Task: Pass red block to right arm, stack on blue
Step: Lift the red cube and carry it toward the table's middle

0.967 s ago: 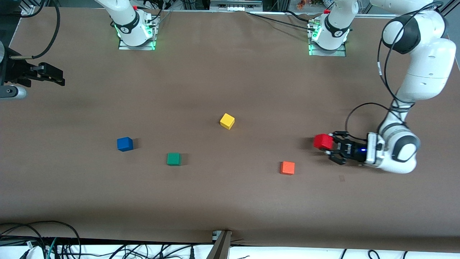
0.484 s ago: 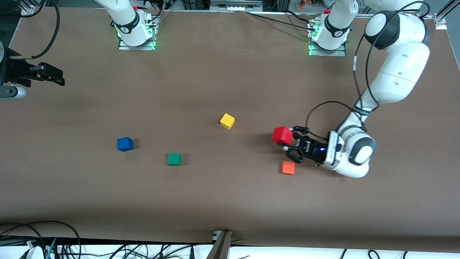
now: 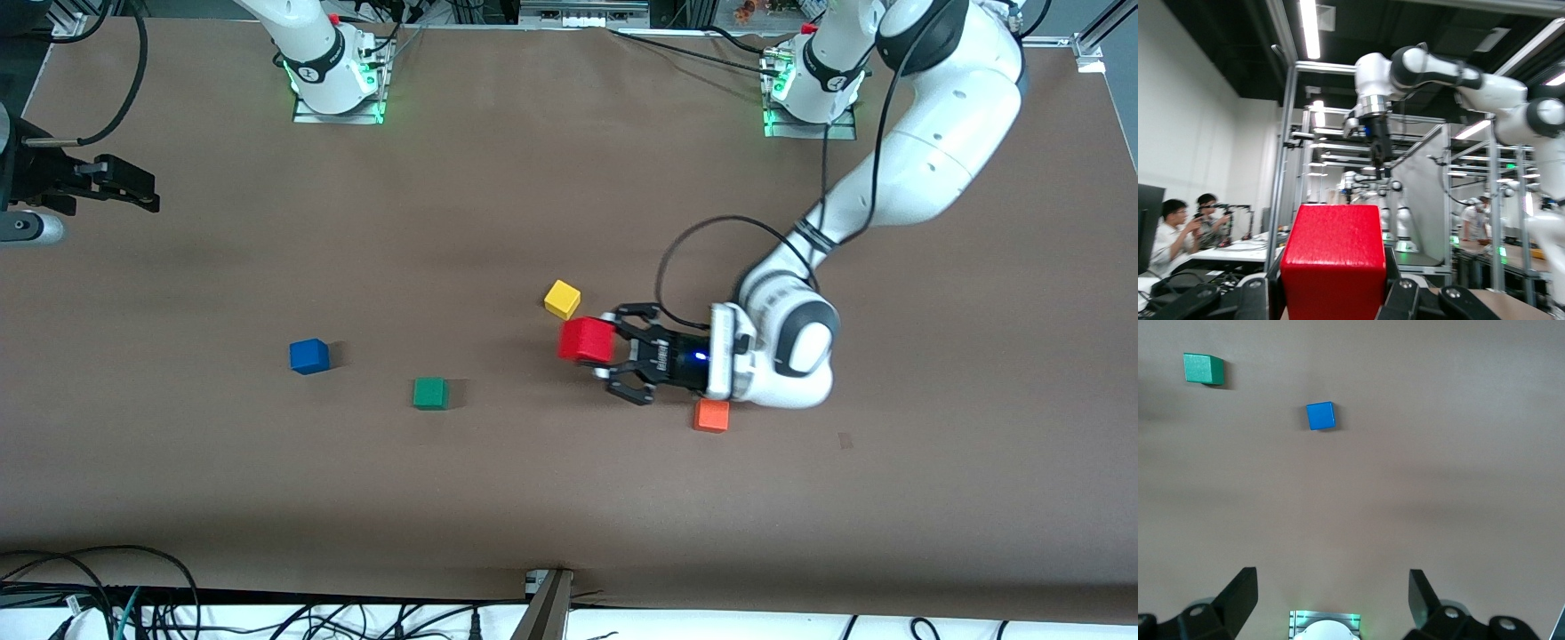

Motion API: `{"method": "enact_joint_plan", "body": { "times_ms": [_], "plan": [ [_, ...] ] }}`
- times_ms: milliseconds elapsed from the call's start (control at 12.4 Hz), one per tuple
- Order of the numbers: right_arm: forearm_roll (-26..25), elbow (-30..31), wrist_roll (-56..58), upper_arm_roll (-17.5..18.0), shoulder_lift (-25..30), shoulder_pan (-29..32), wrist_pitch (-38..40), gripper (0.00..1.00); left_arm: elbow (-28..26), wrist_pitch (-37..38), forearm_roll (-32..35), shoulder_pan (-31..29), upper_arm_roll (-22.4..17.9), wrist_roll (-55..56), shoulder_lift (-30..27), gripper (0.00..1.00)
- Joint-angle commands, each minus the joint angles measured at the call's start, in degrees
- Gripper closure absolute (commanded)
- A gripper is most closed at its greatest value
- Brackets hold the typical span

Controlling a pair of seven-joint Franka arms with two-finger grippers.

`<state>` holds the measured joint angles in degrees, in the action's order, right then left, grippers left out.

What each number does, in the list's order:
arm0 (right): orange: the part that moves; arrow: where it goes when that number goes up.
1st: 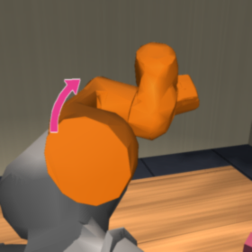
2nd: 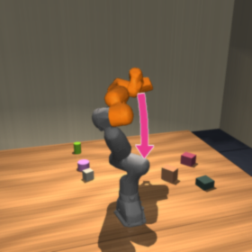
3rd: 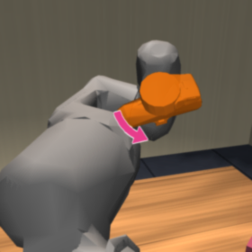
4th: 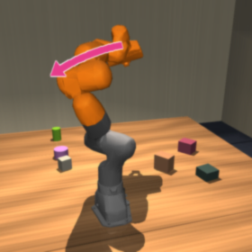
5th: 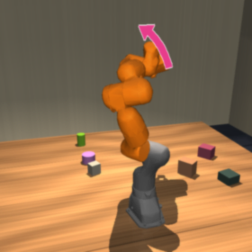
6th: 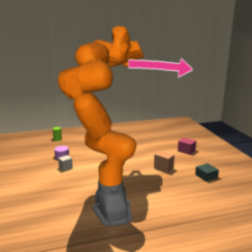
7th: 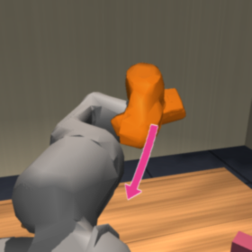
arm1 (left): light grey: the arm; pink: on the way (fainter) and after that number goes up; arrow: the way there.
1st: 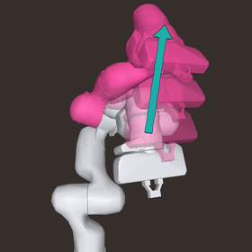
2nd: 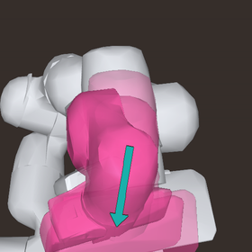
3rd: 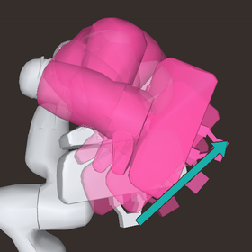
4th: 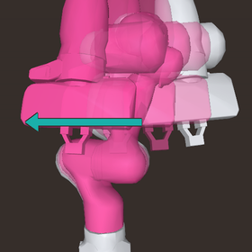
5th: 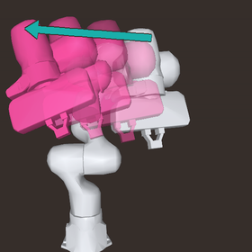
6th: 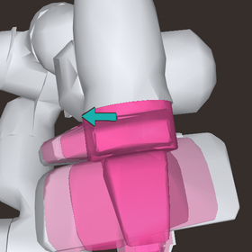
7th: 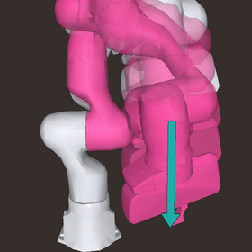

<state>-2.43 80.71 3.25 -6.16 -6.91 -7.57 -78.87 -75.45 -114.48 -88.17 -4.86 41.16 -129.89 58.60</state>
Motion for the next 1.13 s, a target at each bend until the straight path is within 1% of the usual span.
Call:
{"method": "enact_joint_plan", "body": {
  "times_ms": [0,242,403,725,886,1048],
  "plan": [
    [0.8,-0.4,0.3,0.1,0.1,0.8,0.1,0.00,-2.2,-7.8,-3.5,0.2,4.9,-0.2,-1.8,1.00],
    [1.5,-0.4,0.3,0.1,0.1,0.8,0.1,0.00,-1.3,-16.7,-8.3,3.2,7.1,-0.3,-3.0,1.00],
    [1.5,-0.4,0.3,0.1,0.1,0.8,0.1,0.00,-0.9,-22.6,-12.0,6.7,7.1,-0.3,-4.6,1.00],
    [1.5,-0.4,0.3,0.1,0.1,0.7,0.1,0.00,5.8,-33.2,-16.3,14.5,6.9,-0.3,-4.6,1.00],
    [1.5,-0.4,0.3,0.1,0.1,0.7,0.1,0.00,7.9,-35.1,-17.9,17.4,6.7,-0.3,-4.5,1.00],
    [1.5,-0.4,0.3,0.1,0.1,0.7,0.2,0.00,8.2,-36.1,-19.8,18.3,6.9,-0.3,-4.6,1.00]
  ]
}}
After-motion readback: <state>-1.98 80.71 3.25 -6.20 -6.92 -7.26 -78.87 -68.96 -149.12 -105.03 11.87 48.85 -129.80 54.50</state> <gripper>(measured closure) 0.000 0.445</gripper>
